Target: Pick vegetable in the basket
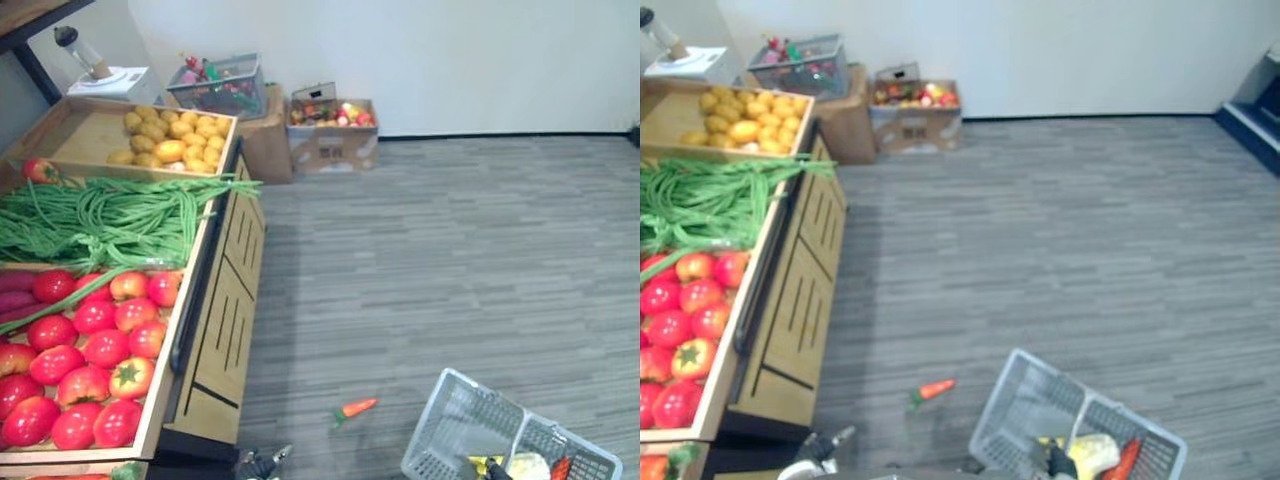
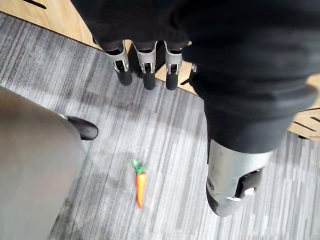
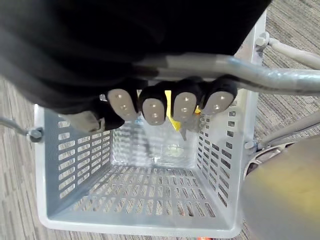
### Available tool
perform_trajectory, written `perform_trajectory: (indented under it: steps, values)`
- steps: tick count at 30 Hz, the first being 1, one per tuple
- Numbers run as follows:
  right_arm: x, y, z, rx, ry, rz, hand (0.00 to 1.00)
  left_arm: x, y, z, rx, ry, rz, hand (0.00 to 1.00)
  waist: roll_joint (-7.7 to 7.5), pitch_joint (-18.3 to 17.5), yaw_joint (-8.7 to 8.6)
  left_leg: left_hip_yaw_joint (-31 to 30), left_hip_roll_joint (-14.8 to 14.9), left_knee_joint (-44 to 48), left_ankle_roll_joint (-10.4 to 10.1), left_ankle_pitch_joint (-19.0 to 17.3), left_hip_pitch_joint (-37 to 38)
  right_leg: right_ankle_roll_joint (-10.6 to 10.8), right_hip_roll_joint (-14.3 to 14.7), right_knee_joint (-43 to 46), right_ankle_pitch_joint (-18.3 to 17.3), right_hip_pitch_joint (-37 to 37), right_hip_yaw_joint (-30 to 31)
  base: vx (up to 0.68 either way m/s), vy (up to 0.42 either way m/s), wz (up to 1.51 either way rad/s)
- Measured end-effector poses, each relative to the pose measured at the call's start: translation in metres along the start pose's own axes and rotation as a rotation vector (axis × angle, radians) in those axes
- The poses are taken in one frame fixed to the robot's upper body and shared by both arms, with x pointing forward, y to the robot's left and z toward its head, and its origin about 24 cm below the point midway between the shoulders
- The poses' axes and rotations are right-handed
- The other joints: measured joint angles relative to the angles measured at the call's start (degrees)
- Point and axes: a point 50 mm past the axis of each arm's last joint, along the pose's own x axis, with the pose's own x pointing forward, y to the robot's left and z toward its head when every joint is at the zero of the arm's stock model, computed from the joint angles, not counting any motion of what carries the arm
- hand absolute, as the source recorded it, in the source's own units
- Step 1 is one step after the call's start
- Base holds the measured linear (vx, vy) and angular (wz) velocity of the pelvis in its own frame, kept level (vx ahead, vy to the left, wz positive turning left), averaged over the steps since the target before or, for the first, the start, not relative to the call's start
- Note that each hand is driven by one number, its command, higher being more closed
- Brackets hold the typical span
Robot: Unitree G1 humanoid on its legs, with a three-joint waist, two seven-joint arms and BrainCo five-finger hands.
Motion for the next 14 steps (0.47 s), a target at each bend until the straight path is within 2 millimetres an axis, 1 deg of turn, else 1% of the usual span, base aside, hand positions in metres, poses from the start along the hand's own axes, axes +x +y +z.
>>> perform_trajectory:
  steps: [5,7,9,14]
  values:
    - [-0.0001,-0.0012,-0.0013,0.004,0.007,-0.004,1.0,0.0001,-0.0016,0.0008,0.052,-0.005,-0.015,0.0,0.02,-0.1,-0.16,1.6,-0.3,-0.8,0.0,0.2,0.9,0.3,0.0,-1.6,1.3,0.4,1.4,-0.01,0.033,-0.15]
    - [-0.0003,-0.0017,-0.0027,0.007,0.013,-0.005,1.0,0.0001,-0.0007,0.0001,0.079,-0.003,-0.019,0.0,-0.03,-0.1,-1.02,1.6,-0.4,-0.9,0.0,0.2,1.5,0.4,-0.1,-2.0,1.5,1.1,1.4,0.0,0.0,0.0]
    - [-0.0003,-0.0014,-0.0031,0.004,0.014,-0.003,1.0,0.0,-0.0018,0.0001,0.116,-0.006,-0.029,0.0,-0.05,-0.4,-1.24,1.8,-0.4,-0.9,0.0,0.2,1.6,0.4,0.0,-2.0,1.5,1.2,1.6,0.0,0.004,-0.02]
    - [0.0,-0.0009,-0.0016,-0.038,0.009,0.01,1.0,0.0001,-0.002,0.0003,0.124,-0.007,-0.032,0.0,-0.07,-0.4,-1.27,2.0,-0.3,-1.0,0.0,0.2,2.1,0.4,0.0,-2.0,1.5,1.5,1.8,0.0,0.001,-0.01]
